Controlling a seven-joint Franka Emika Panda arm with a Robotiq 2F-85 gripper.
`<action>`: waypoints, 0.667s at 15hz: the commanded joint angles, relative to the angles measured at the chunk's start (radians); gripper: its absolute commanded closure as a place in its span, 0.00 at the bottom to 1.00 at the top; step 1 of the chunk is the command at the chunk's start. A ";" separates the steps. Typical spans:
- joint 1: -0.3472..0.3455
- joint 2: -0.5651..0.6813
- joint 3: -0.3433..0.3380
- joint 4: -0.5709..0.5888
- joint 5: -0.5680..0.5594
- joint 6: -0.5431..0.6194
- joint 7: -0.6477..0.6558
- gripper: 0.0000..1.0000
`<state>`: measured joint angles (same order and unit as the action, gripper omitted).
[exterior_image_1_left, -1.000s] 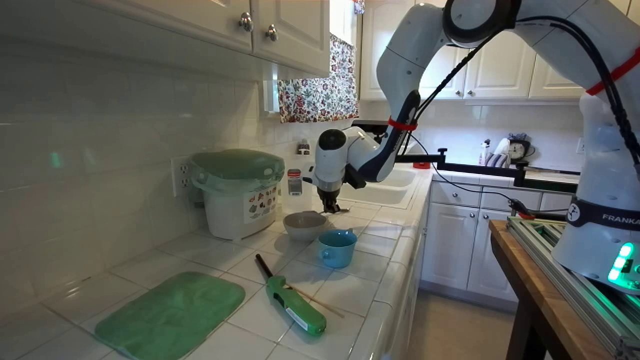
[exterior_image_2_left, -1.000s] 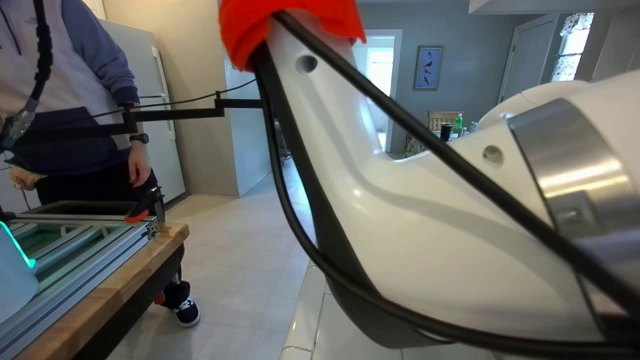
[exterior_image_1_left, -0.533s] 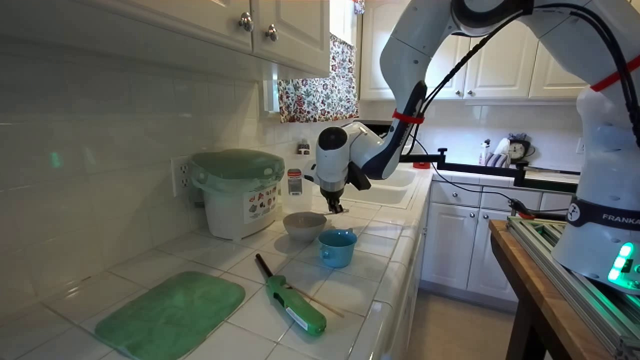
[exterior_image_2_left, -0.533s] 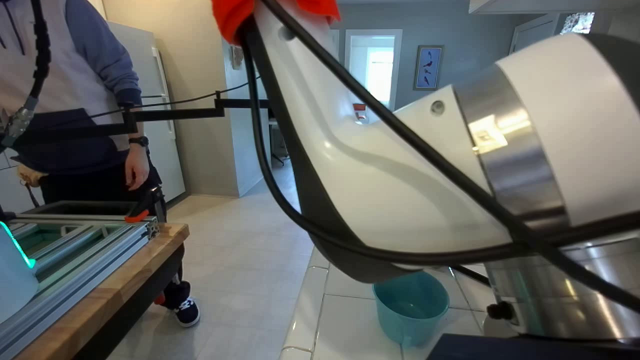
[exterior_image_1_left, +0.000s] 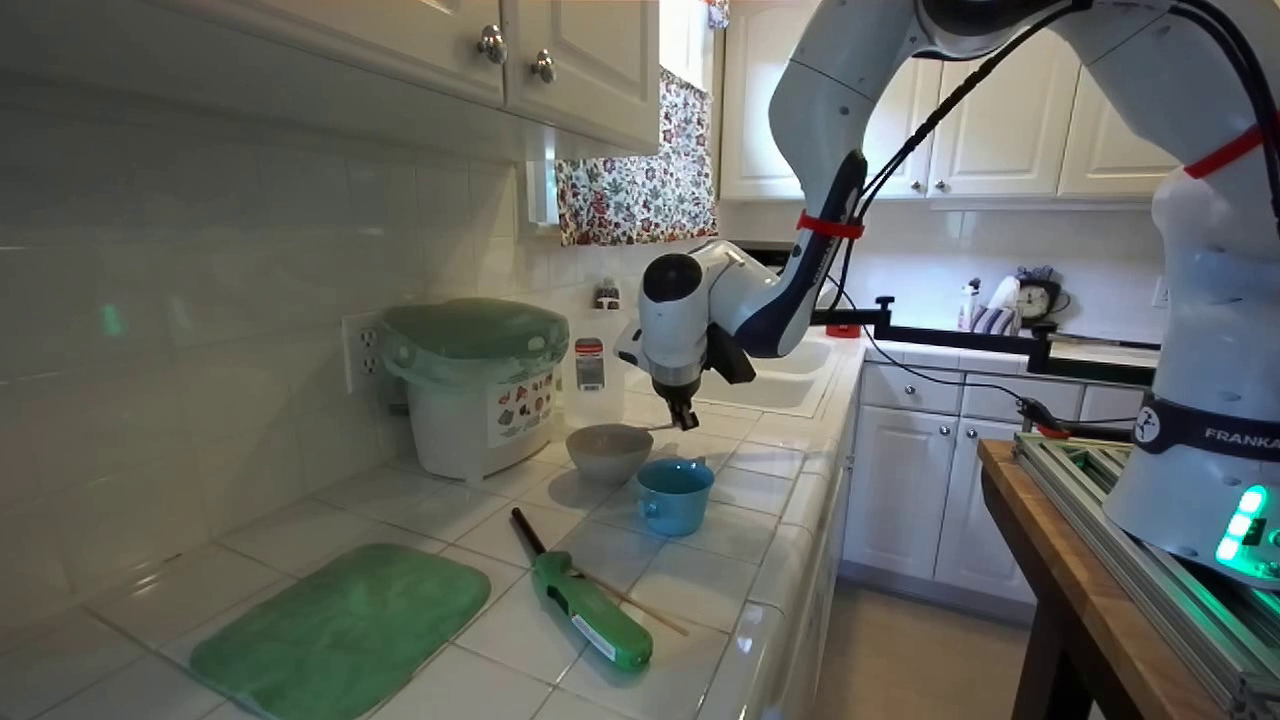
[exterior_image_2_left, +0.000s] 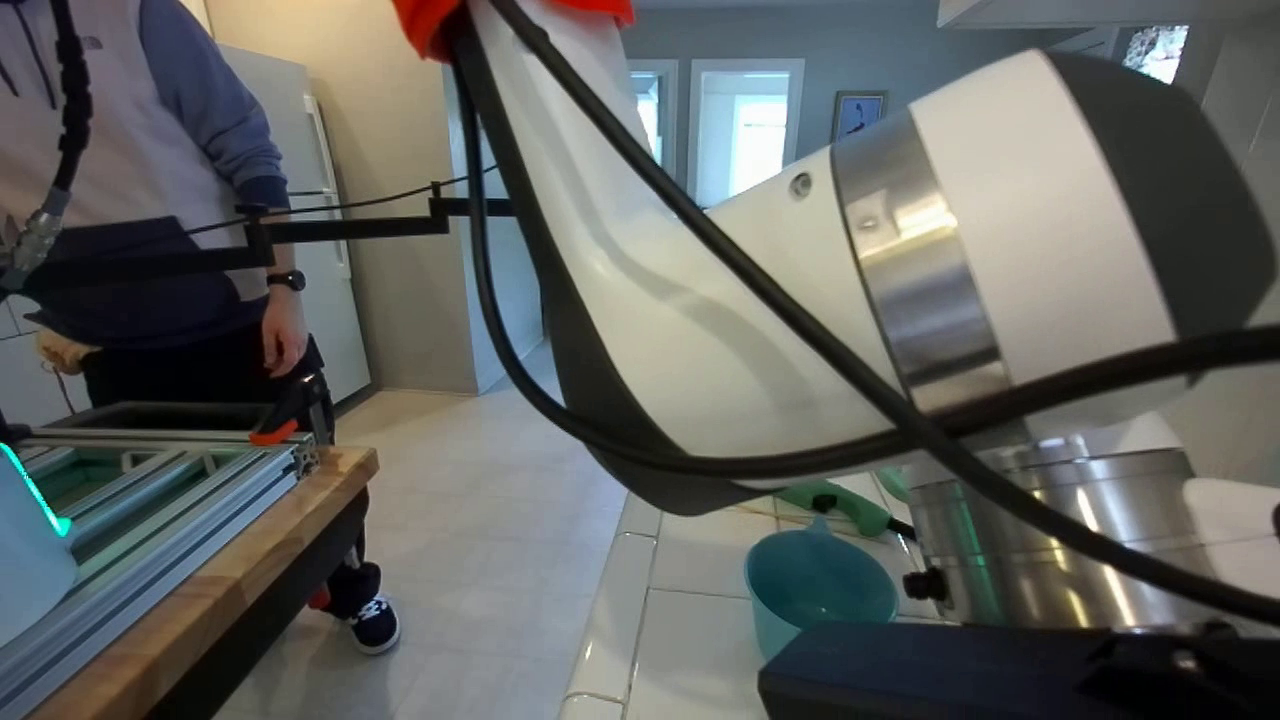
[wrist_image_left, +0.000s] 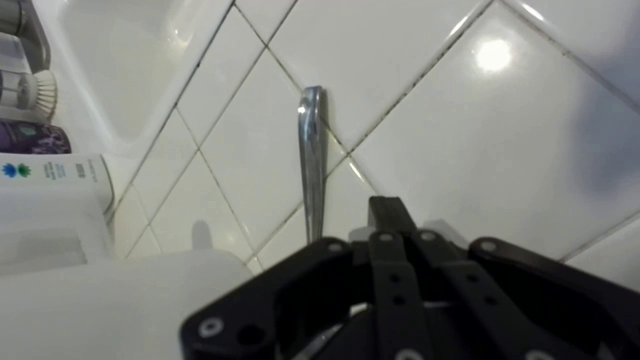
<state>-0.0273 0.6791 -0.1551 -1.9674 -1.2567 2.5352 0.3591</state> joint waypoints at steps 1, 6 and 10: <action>-0.008 -0.010 0.022 -0.005 0.002 0.000 0.005 1.00; -0.010 0.017 0.029 0.049 -0.001 0.010 0.004 0.52; -0.019 0.045 0.035 0.102 0.011 0.028 -0.002 0.23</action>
<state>-0.0275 0.6899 -0.1337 -1.9119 -1.2568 2.5436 0.3591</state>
